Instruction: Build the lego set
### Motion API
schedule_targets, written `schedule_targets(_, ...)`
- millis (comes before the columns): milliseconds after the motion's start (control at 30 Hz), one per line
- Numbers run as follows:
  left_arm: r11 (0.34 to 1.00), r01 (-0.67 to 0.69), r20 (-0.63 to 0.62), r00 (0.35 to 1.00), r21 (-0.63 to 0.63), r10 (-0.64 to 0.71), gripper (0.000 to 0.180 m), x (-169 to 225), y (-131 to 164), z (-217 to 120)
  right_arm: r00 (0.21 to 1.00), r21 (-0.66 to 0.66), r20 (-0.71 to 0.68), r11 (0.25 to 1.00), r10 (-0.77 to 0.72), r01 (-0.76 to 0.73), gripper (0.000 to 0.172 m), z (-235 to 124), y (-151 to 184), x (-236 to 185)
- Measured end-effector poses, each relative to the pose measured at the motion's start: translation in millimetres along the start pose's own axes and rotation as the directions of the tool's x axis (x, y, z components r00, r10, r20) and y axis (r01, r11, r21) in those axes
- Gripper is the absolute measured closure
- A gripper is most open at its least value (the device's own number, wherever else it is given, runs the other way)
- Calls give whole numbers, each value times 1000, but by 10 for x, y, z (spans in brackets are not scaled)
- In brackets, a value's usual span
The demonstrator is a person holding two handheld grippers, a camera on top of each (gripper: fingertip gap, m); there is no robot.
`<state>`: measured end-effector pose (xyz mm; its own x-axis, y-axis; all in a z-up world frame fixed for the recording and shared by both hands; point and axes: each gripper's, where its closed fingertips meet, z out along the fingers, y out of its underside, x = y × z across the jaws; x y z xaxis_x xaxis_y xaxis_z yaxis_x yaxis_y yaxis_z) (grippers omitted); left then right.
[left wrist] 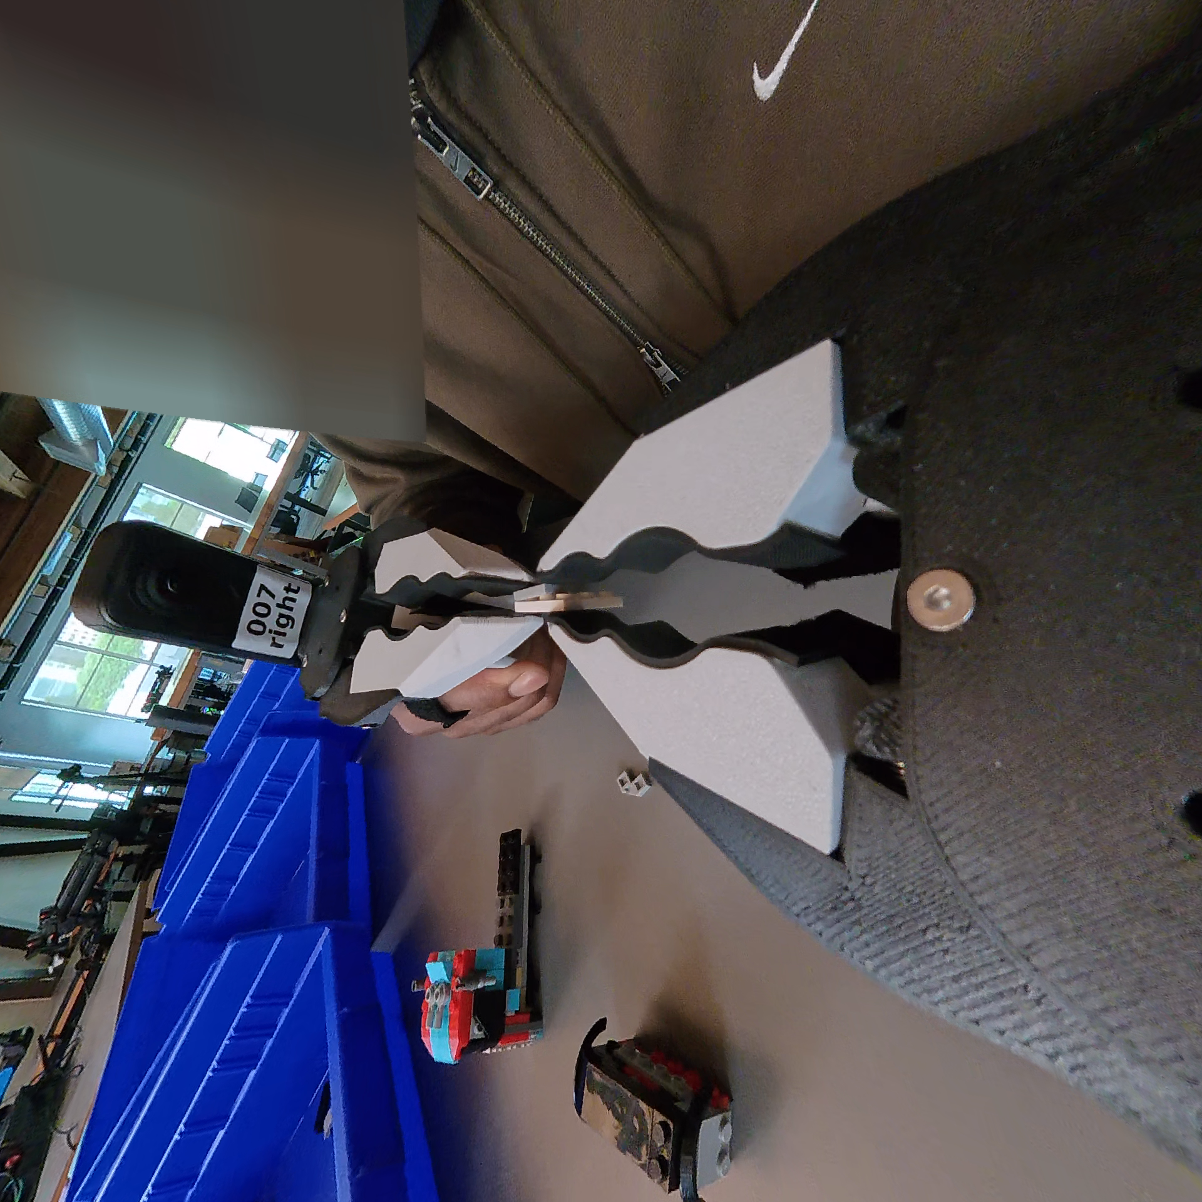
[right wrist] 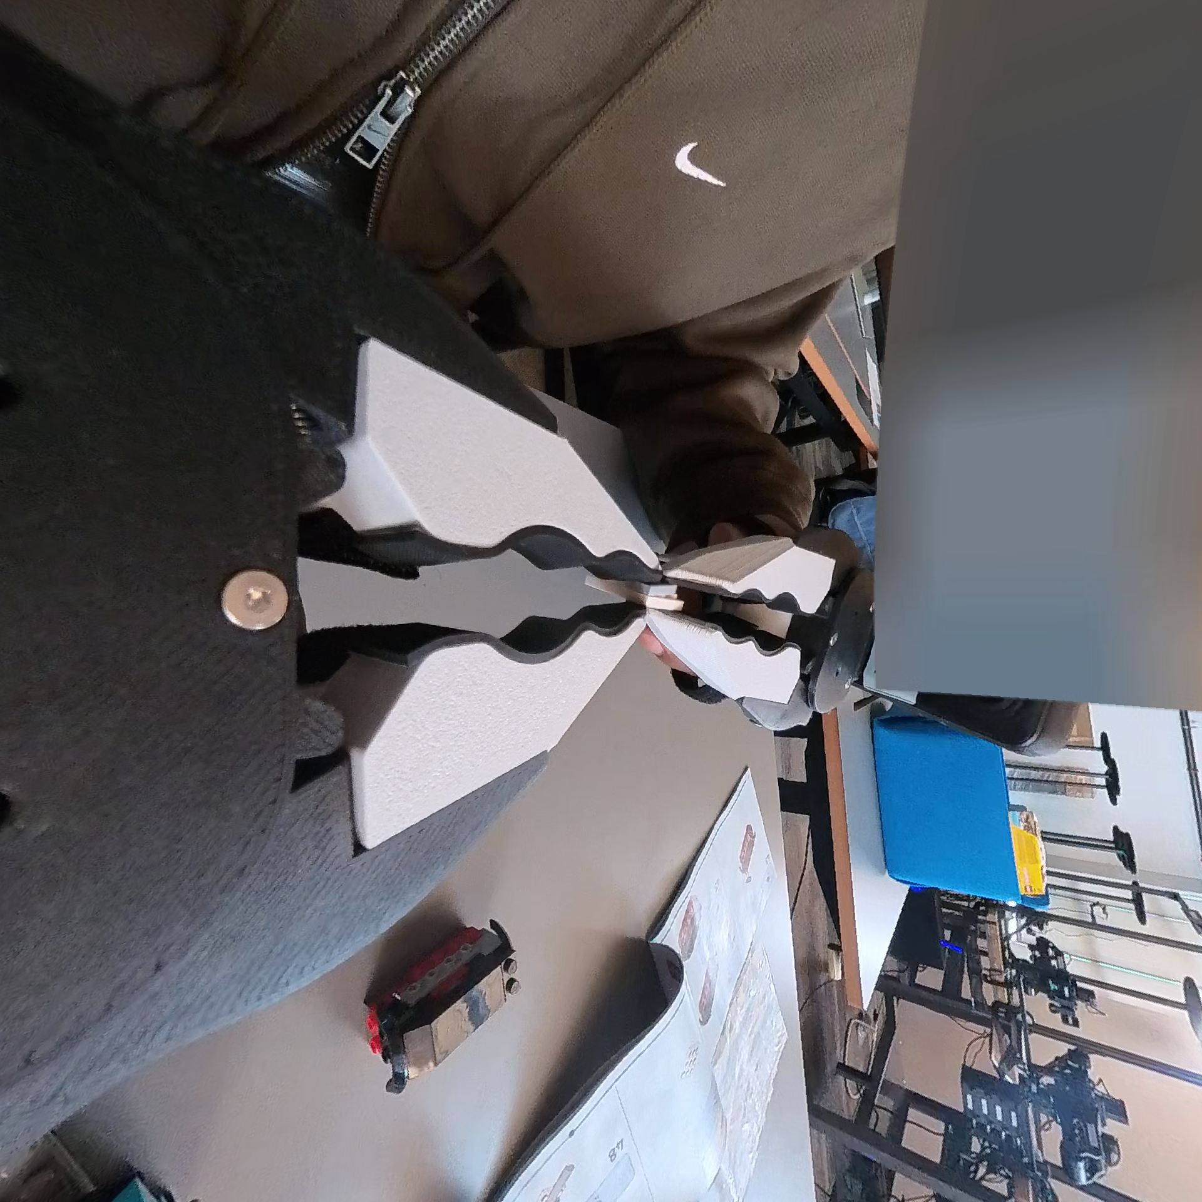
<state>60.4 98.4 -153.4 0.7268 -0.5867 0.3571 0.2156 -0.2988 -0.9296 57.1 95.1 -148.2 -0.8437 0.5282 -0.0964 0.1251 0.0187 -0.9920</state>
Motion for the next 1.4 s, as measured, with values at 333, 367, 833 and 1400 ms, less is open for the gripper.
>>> schedule_targets(333, 999, -53, -1, 999, -9, 53, 174, 36, -3, -1, 1000, 10, 23, 1000, 16, -16, 163, 32, -21, -41)
schedule_targets(367, 998, -56, 3, 998, -6, 56, 174, 32, -8, -5, 1000, 14, 17, 1000, 19, -20, 163, 36, -21, -31)
schedule_targets(833, 1000, -7, 5, 1000, 30, 7, 174, -4, -52, -26, 991, 36, 25, 991, 130, -131, 161, 44, -17, 38)
schedule_targets(1400, 944, 250, 144, 948, 214, -284, 173, -503, -169, -284, 976, 73, -143, 986, 162, -153, 139, -2, -28, 432)
